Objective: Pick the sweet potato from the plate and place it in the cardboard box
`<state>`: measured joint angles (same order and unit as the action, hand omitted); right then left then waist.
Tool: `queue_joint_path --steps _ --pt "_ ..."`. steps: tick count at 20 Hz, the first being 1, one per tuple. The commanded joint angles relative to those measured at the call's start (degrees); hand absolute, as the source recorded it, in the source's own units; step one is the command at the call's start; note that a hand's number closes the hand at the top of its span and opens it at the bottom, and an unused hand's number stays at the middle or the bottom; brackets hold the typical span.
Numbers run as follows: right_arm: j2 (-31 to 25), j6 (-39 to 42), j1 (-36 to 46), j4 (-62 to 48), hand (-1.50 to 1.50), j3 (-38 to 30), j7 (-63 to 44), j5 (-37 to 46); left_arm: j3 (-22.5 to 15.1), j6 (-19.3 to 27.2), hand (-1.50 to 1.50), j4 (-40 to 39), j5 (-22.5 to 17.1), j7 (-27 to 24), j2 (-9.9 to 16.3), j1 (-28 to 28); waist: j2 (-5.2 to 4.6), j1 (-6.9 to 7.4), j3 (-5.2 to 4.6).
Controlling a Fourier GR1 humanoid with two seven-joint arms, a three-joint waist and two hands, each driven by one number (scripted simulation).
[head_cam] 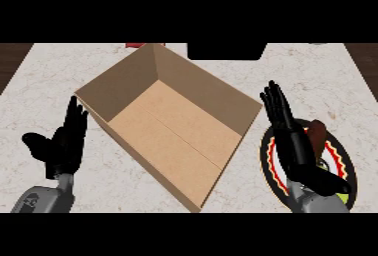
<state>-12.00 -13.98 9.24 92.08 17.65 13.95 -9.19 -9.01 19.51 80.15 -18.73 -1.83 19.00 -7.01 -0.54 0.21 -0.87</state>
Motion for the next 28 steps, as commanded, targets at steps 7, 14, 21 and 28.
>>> queue_joint_path --steps 7,14,21,28 --pt "-18.11 -11.49 -3.96 -11.61 -1.5 -18.99 -4.63 11.22 -1.71 0.24 0.0 -0.11 7.9 -0.94 7.0 2.88 -2.2 -3.86 -0.7" --pt "-3.73 -24.54 0.4 -17.92 -1.5 -33.44 8.16 1.4 -6.22 1.04 0.0 0.53 13.05 3.18 5.14 1.04 0.4 -0.43 0.96" --pt "-21.8 -18.05 -3.81 -19.45 -1.5 -23.92 -12.45 15.88 -5.91 0.96 0.0 4.12 14.13 2.74 5.51 5.24 0.5 -0.09 0.63" --pt "-33.32 1.16 -7.32 -12.98 -1.5 -14.58 -32.6 18.88 -4.73 -1.2 0.0 5.3 13.04 3.85 7.73 7.19 0.68 0.1 0.49"
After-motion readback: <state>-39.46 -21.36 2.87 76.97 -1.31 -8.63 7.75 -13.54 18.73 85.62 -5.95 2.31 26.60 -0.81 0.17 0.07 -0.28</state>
